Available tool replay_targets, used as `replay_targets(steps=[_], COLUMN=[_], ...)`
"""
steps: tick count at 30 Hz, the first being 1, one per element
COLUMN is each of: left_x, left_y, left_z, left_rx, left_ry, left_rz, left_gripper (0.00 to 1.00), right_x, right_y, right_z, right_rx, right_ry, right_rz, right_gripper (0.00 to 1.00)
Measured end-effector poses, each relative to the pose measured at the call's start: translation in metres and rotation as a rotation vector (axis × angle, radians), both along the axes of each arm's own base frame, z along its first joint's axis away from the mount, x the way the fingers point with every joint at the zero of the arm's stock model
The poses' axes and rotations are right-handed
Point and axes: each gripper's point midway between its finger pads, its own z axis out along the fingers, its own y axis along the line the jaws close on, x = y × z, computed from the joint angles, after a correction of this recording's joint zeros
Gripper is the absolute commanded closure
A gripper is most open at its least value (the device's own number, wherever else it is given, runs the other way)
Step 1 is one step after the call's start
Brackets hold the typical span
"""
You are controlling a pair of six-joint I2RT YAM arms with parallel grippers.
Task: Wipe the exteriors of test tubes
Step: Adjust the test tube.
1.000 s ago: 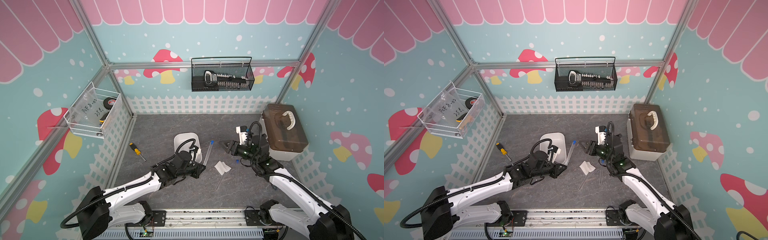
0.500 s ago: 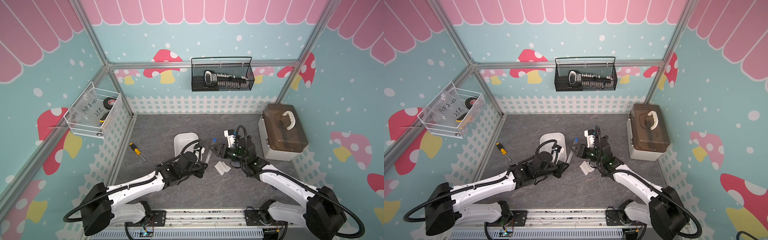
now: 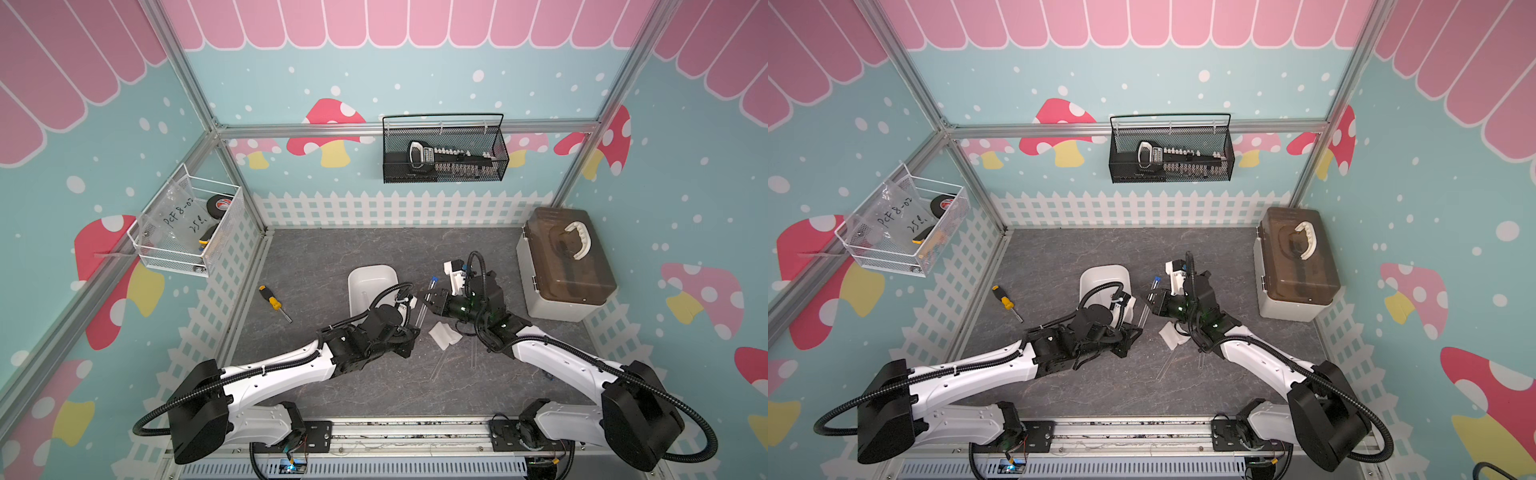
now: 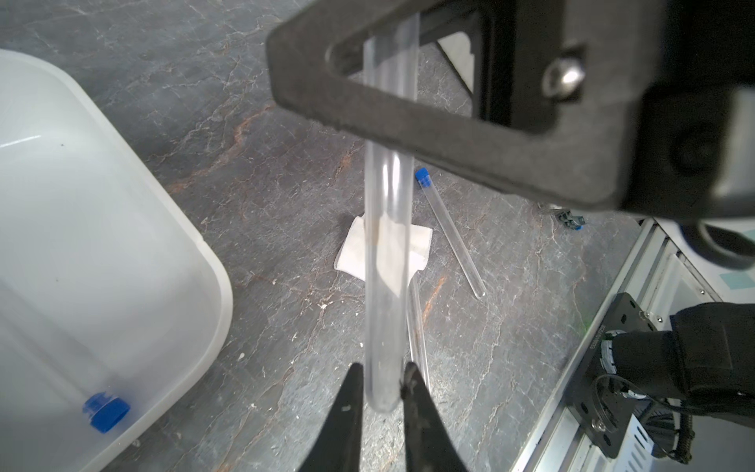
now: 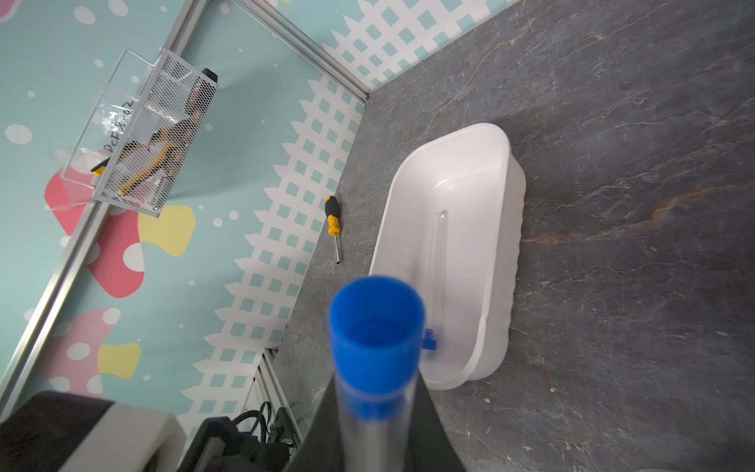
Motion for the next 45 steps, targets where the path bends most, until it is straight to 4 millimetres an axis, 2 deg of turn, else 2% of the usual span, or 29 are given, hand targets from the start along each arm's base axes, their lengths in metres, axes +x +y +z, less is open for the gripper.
replay_targets(steps=[3,6,10,13,17,21,25,30,37,41,44,45], left_x=[0.000,-0.003,-0.007,-0.021,-0.044,-0.052,-0.053,-0.054,-0.054,-0.051,-0.050,-0.049], left_y=[0.001,0.001,0.007,0.010,-0.001,-0.008,-0.012,-0.013,-0.012,-0.011,-0.008,-0.006], left_z=[-0.001,0.000,0.016,0.034,0.069,0.092,0.100,0.105,0.115,0.114,0.113,0.113], left_rx=[0.005,-0.020,-0.167,-0.289,-0.431,-0.542,-0.631,-0.688,-0.722,-0.716,-0.701,-0.695], left_ry=[0.002,0.040,0.093,0.102,0.089,0.090,0.103,0.116,0.088,0.087,0.075,0.072], left_rz=[-0.004,-0.040,-0.117,-0.201,-0.356,-0.448,-0.493,-0.515,-0.519,-0.499,-0.474,-0.459], left_gripper=[0.55,0.48,0.44,0.43,0.43,0.45,0.49,0.62,0.86,0.92,0.96,0.96], right_x=[-0.003,-0.008,-0.016,-0.026,-0.043,-0.055,-0.063,-0.069,-0.073,-0.075,-0.075,-0.075], right_y=[0.003,0.007,0.014,0.023,0.031,0.033,0.033,0.030,0.029,0.028,0.028,0.028], right_z=[0.002,0.008,0.026,0.047,0.077,0.105,0.120,0.132,0.137,0.139,0.139,0.139], right_rx=[-0.001,0.014,0.087,0.171,0.274,0.364,0.426,0.465,0.482,0.485,0.485,0.486], right_ry=[-0.020,-0.048,-0.098,-0.145,-0.203,-0.260,-0.285,-0.302,-0.305,-0.313,-0.310,-0.310], right_rz=[0.027,0.086,0.196,0.303,0.431,0.513,0.556,0.577,0.595,0.600,0.600,0.599], right_gripper=[0.86,0.86,0.83,0.82,0.82,0.82,0.82,0.82,0.81,0.81,0.77,0.70])
